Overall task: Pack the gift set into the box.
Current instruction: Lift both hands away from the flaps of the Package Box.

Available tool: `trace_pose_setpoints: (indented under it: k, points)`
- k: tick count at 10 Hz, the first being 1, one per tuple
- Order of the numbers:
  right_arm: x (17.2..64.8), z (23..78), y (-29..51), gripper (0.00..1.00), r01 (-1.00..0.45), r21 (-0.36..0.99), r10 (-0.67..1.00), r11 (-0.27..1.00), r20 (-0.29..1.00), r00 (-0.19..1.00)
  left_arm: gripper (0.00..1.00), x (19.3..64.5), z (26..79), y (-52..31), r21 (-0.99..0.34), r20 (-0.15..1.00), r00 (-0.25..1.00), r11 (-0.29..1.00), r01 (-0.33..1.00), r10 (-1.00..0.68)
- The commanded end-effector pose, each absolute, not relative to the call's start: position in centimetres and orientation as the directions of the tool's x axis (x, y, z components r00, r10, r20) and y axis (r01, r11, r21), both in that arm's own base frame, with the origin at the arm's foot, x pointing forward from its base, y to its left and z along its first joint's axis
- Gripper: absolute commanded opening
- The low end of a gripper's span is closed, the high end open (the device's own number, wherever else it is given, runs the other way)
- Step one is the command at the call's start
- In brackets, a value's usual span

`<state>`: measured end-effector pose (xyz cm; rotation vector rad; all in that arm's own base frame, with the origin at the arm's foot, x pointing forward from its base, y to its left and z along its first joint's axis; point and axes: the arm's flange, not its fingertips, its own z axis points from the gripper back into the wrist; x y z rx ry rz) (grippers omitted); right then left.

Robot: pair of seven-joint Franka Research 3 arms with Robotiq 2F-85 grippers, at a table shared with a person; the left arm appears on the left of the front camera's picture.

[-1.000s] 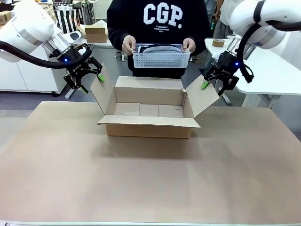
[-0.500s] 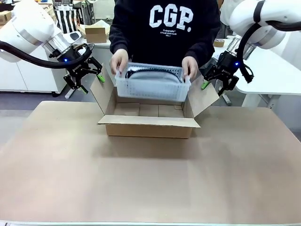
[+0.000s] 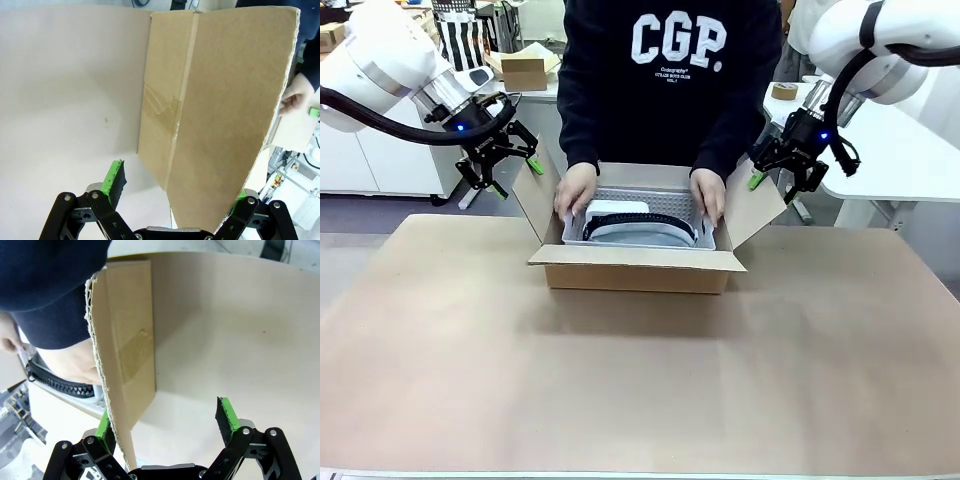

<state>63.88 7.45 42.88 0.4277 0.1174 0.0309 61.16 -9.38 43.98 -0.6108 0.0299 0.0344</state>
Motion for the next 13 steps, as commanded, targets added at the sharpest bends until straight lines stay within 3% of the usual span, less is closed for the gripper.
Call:
trace_pose_setpoints:
  k: [1,13]
  points:
    - [63.94,43.14,7.4,1.0,0.009,0.39,0.038,0.921,-0.114,0.993,1.0,61.04,44.15,-9.25,-0.555,-0.042,0.998,0.83,-0.055,0.038]
    - [63.94,43.14,7.4,1.0,0.009,0.39,0.038,0.921,-0.114,0.993,1.0,61.04,44.15,-9.25,-0.555,-0.042,0.998,0.83,-0.055,0.038]
